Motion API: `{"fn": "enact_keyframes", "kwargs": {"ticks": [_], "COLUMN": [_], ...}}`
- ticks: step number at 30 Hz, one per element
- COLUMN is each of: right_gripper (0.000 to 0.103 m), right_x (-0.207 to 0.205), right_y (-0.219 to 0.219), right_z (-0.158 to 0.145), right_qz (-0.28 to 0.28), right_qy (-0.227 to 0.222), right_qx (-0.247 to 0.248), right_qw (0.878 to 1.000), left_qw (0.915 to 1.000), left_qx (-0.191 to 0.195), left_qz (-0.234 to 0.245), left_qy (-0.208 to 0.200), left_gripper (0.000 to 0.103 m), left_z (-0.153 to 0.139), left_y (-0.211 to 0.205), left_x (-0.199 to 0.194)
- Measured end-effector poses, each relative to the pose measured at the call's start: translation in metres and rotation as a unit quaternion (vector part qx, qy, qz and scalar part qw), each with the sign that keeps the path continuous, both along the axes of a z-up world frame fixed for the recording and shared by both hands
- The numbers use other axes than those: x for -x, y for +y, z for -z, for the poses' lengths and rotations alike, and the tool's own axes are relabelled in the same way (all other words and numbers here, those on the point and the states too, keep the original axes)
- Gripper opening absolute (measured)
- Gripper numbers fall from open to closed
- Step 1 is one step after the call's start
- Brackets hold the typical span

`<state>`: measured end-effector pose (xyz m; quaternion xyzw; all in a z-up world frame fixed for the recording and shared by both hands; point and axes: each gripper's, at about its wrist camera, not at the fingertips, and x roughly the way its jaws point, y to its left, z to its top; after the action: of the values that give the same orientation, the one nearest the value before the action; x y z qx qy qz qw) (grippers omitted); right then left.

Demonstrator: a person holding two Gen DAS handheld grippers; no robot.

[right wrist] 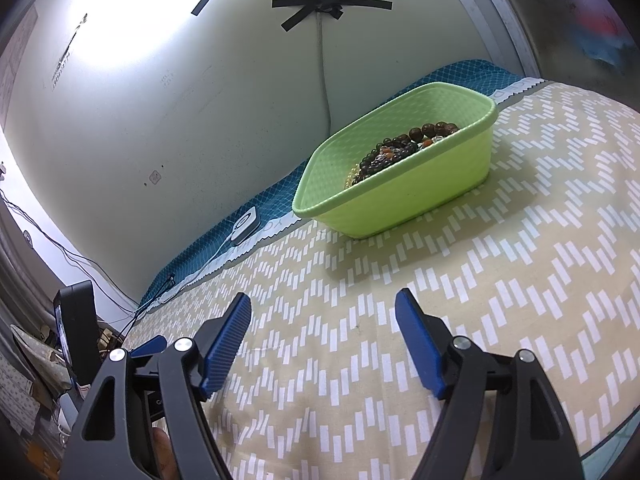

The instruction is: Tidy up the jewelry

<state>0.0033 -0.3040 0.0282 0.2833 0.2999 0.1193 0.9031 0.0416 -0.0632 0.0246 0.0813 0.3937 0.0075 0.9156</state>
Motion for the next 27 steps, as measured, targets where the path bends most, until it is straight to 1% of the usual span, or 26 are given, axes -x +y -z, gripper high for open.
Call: {"fn": "enact_keyframes", "kwargs": {"ticks": [7, 20, 27], "right_gripper": [0.05, 0.05, 0.05], "right_x": [0.0002, 0.0007, 0.0008], "right_y": [0.0, 0.0003, 0.0003], "right_z": [-0.0001, -0.0002, -0.0002], "right_qz": [0.0, 0.001, 0.001], "right_qy": [0.0, 0.0, 0.0], "right_qx": [0.0, 0.0, 0.0], "right_qw": [1.0, 1.0, 1.0], "left_qw": [1.0, 0.9995, 0.9994], "left_qx": [0.001, -0.007, -0.01], "left_qz": [0.001, 0.026, 0.03], "left_qy": [0.007, 0.016, 0.016], "left_gripper": [0.097, 0.097, 0.097], "left_z": [0.0015, 0.0053, 0.0058], "left_y": [0.0024, -0.0063, -0.0072], "left_x": [-0.0027, -0.0037, -0.0037]}}
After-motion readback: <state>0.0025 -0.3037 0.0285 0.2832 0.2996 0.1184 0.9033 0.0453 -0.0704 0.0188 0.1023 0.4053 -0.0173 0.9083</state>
